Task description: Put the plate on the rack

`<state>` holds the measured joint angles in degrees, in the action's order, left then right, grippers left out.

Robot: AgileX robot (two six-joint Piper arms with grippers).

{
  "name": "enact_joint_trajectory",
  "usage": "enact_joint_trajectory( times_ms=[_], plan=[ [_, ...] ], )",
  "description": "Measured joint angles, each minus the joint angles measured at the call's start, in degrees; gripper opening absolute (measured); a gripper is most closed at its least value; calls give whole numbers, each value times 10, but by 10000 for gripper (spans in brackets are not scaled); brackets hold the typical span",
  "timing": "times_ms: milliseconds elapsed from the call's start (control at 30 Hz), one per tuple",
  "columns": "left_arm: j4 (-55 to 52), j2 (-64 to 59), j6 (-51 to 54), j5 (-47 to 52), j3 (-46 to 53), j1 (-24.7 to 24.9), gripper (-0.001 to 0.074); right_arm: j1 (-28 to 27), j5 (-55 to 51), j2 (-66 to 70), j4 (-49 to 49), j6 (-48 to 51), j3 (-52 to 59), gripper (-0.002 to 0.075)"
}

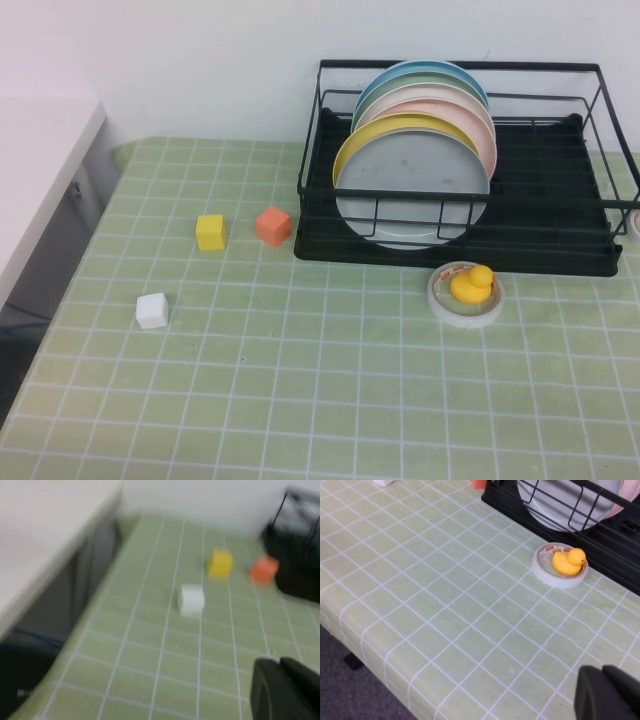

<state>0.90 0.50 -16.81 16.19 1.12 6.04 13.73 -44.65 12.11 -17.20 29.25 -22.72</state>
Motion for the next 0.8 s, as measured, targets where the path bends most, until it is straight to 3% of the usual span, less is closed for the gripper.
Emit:
enact_joint_trajectory(
  times_ms=[267, 800],
  plan=[
    [16, 0, 45, 19, -1, 0, -1, 0, 0, 0, -1, 0, 0, -1],
    [15, 0, 85, 19, -1, 49, -1, 0, 0, 0, -2, 0, 0, -1]
  ],
)
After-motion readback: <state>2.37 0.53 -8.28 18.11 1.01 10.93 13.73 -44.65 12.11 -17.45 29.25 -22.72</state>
